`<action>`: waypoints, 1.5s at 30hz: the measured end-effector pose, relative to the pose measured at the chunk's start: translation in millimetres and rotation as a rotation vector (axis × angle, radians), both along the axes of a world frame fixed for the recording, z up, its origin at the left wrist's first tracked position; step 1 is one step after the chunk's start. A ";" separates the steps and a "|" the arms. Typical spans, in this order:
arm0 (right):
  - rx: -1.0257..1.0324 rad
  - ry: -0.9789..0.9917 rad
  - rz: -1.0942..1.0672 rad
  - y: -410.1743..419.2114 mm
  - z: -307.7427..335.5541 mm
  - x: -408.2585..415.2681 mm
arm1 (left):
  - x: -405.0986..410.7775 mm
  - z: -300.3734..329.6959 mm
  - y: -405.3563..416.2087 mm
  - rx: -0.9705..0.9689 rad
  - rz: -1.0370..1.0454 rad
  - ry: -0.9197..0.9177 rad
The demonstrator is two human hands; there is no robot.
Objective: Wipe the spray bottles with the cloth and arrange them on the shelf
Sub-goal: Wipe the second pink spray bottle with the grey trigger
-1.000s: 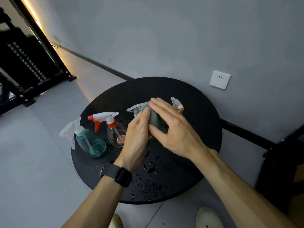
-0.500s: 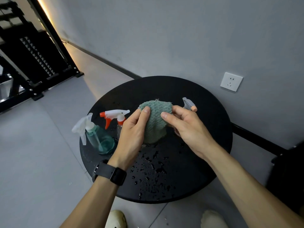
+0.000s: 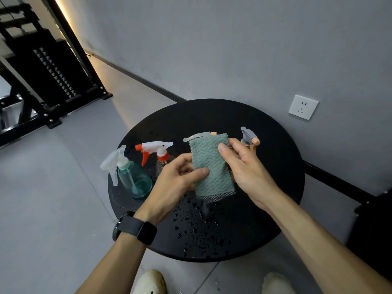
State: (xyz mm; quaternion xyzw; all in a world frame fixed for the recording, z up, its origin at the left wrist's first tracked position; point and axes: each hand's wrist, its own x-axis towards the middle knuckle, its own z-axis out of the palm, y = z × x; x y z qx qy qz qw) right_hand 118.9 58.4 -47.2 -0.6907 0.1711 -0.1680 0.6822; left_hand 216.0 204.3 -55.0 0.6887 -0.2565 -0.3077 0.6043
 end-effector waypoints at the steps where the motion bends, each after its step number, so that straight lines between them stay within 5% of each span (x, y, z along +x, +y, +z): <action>1: 0.036 0.005 0.029 -0.1 -1.2 -1.5 | 0.4 -1.7 -0.2 -0.009 0.016 -0.008; 6: 0.131 0.090 0.206 -4.3 -12.3 -9.7 | -1.4 -10.7 0.3 -0.024 0.065 0.015; 24: -0.086 0.570 0.181 -0.6 -73.5 -38.1 | -35.6 -73.4 4.0 0.355 -0.002 0.142; 45: -0.311 0.777 0.090 5.1 -129.8 -23.2 | -27.2 -120.8 8.5 0.754 -0.013 -0.374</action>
